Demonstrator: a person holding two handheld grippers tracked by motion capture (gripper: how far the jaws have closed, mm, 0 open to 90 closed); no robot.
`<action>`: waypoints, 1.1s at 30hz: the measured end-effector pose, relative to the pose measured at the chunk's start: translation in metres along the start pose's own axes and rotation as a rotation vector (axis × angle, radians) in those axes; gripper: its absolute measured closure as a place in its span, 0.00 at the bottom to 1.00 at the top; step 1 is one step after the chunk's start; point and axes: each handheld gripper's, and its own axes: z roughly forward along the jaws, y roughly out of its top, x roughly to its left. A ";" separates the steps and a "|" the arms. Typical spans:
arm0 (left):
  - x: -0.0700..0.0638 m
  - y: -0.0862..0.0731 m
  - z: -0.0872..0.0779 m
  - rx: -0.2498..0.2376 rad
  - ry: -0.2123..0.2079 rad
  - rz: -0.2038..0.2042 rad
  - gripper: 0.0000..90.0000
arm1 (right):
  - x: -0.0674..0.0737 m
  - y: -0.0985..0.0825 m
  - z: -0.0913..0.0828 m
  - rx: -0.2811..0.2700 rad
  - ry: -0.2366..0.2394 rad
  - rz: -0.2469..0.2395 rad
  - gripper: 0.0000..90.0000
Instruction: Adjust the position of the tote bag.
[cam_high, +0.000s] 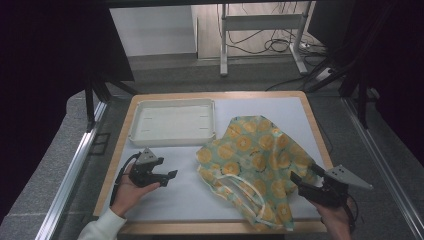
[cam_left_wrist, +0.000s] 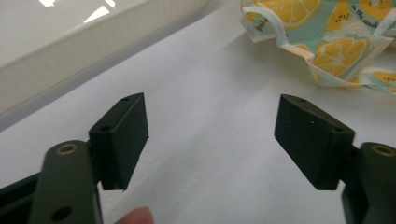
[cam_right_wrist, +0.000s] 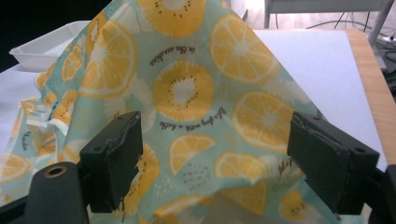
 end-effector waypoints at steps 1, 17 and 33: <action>0.000 0.000 0.000 0.000 0.000 0.000 0.31 | -0.001 0.000 0.000 0.001 -0.001 -0.005 0.21; -0.008 0.005 -0.005 -0.049 -0.052 -0.009 0.35 | -0.005 -0.009 -0.009 0.005 -0.039 -0.010 0.23; -0.013 0.008 0.000 -0.028 -0.071 0.014 0.36 | -0.004 -0.017 -0.012 0.013 -0.023 -0.045 0.24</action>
